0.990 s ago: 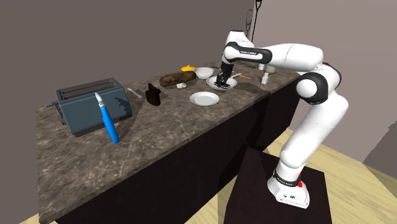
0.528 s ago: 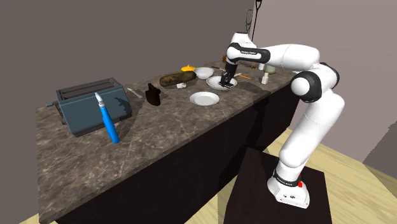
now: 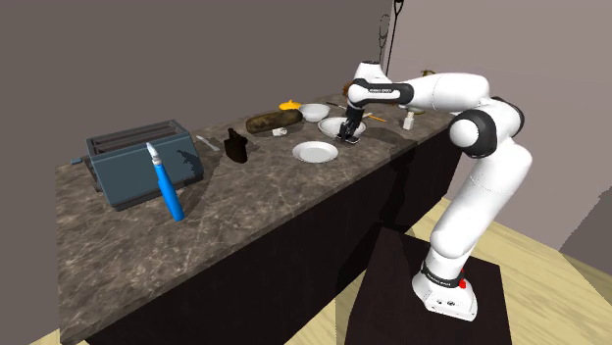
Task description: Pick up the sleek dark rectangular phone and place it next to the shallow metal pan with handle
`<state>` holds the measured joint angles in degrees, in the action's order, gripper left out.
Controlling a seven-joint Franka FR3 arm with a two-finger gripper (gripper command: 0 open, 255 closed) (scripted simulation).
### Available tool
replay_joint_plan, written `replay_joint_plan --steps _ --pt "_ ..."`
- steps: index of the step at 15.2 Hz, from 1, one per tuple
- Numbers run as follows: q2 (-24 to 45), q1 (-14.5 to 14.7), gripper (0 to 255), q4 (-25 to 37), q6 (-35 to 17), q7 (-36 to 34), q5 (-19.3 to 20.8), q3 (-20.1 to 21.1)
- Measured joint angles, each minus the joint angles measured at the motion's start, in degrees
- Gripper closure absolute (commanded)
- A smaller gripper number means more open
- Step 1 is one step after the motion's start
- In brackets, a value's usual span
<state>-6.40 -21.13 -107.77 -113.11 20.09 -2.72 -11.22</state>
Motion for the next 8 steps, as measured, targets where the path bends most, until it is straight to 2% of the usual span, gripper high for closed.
replay_joint_plan --steps 8 --pt "0.2 -0.1 255 -5.6 -5.8 0.6 -0.2 -0.1"
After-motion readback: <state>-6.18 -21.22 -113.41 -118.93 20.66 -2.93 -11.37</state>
